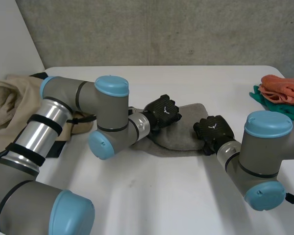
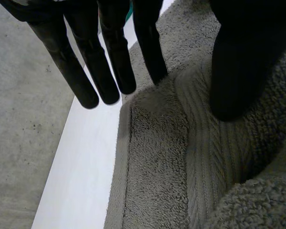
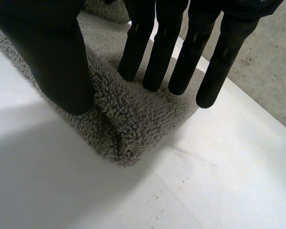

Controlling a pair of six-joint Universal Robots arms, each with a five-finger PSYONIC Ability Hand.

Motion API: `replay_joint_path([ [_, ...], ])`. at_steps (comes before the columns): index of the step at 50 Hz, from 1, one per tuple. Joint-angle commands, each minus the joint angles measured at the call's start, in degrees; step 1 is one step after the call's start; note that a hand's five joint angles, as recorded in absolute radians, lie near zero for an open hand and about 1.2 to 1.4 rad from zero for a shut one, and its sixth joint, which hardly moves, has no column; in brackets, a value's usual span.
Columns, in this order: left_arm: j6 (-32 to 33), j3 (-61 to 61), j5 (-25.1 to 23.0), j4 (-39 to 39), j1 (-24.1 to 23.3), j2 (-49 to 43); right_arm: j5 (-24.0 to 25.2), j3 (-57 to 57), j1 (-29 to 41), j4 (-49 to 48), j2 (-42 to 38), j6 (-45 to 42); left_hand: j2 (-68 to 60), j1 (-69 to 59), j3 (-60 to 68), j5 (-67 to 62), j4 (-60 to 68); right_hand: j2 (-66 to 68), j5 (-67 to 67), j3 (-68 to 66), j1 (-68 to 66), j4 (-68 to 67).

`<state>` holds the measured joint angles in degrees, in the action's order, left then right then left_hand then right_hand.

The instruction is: Fold the laundry.

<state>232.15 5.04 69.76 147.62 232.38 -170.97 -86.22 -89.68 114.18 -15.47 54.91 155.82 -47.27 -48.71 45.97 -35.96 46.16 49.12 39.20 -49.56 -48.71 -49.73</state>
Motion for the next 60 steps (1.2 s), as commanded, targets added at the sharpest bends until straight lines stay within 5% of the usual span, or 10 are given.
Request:
replay_joint_path([
  [1,7.7,-1.5,9.0,-0.2,-2.7,1.6,0.0,0.1,-0.1,0.0,0.0,0.0,-32.7,-31.3,34.0,-34.0,33.8,8.0,7.9,-7.5,-8.4,-7.4],
  [8,9.4,-12.7,29.9,-5.7,-4.6,10.3,0.0,0.5,-0.2,0.2,0.2,-0.1,-32.7,-31.3,34.0,-34.0,33.8,8.0,7.9,-7.5,-8.4,-7.4],
  [15,-0.9,-23.8,34.1,-6.6,-5.4,17.7,0.1,0.1,0.4,0.4,0.2,-0.1,-25.5,-24.1,26.8,-26.8,26.6,8.0,7.9,-7.5,-8.4,-7.4],
  [18,-5.8,-24.9,34.7,-6.6,-5.9,20.1,0.2,0.1,0.8,0.4,0.2,-0.3,2.3,3.7,-1.0,1.0,-1.2,8.0,7.9,-7.5,-8.4,-7.4],
  [19,-8.3,-25.2,35.3,-6.5,-6.1,21.0,0.2,0.1,0.9,0.4,0.1,-0.5,25.1,26.5,-23.8,23.7,-23.9,8.0,7.9,-7.5,-8.4,-7.4],
  [23,-12.5,-24.6,36.1,-5.8,-6.2,22.8,0.1,0.1,1.0,0.4,0.0,-0.7,37.3,38.7,-36.0,36.0,-36.2,8.0,7.9,-7.5,-8.4,-7.4],
  [35,-17.3,-24.4,34.7,-3.7,-6.2,25.6,-0.7,-0.3,0.2,-2.1,-0.8,0.2,37.3,38.7,-36.0,36.0,-36.2,2.9,2.9,-2.5,-3.3,-2.3],
  [48,-3.8,-15.4,15.3,4.0,-3.3,13.8,-0.9,-1.1,0.4,-2.1,-0.2,0.0,28.3,29.8,-27.0,27.0,-27.2,3.3,3.2,-2.8,-3.7,-2.7],
  [60,-13.5,-2.0,14.3,7.3,-4.4,4.8,-1.4,-1.2,0.2,-2.1,-0.2,-1.5,30.2,31.6,-28.9,28.9,-29.0,3.4,3.4,-3.0,-3.8,-2.8],
])
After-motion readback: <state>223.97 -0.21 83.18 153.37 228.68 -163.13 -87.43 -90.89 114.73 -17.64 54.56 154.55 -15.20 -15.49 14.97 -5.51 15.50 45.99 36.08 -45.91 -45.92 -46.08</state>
